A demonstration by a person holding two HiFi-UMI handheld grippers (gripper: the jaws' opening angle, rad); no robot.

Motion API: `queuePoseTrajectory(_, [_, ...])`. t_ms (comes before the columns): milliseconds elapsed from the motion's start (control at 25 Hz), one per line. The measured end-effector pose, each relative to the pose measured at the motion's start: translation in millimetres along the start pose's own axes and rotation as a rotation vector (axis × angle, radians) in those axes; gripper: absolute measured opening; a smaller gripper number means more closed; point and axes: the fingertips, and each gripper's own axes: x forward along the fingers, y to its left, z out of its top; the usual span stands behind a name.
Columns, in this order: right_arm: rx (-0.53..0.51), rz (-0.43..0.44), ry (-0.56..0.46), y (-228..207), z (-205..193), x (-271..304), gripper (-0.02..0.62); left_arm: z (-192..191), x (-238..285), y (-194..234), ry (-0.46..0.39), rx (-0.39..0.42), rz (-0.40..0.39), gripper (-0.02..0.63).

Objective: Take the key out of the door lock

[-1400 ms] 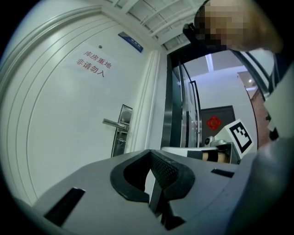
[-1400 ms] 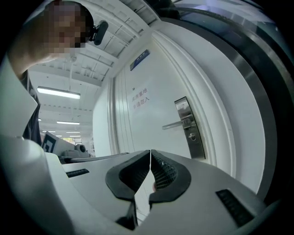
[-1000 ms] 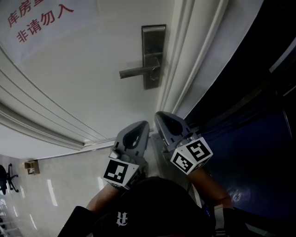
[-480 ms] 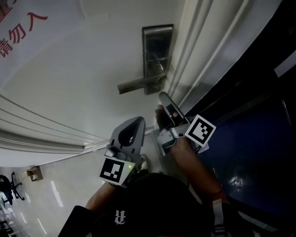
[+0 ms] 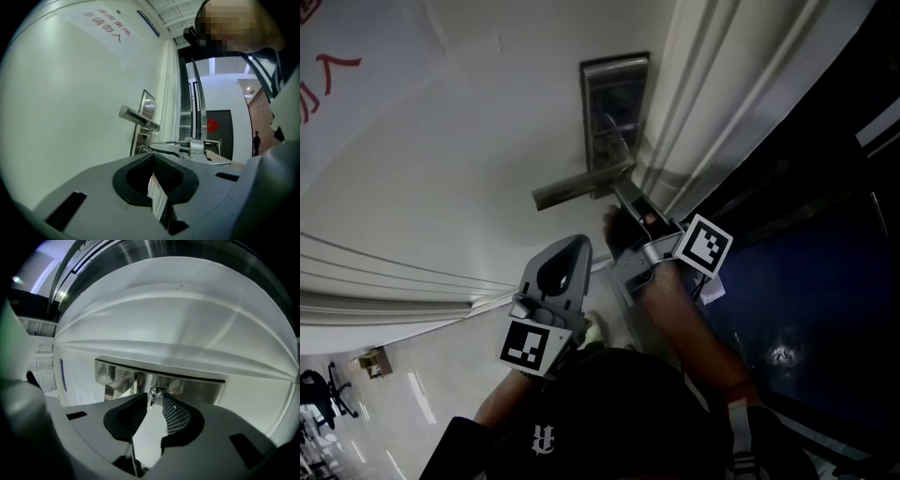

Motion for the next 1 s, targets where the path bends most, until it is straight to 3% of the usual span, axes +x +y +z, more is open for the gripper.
queuePoseTrajectory(280, [0.08,0.008,-0.018,-3.8,2.5,13.1,0.077,0.3,2.0,6.2,0.001,0.003,0.004,0.006])
queuePoseTrajectory(440, [0.106,0.017,-0.038,-2.4,4.3,16.3,0.037,0.8,1.1,8.2,0.002,0.004,0.005,0.006])
queuePoseTrajectory(1000, [0.128,0.008,-0.03,-1.2,1.0,6.4,0.026,-0.3,1.0,-3.1,-0.001,0.001,-0.005,0.006])
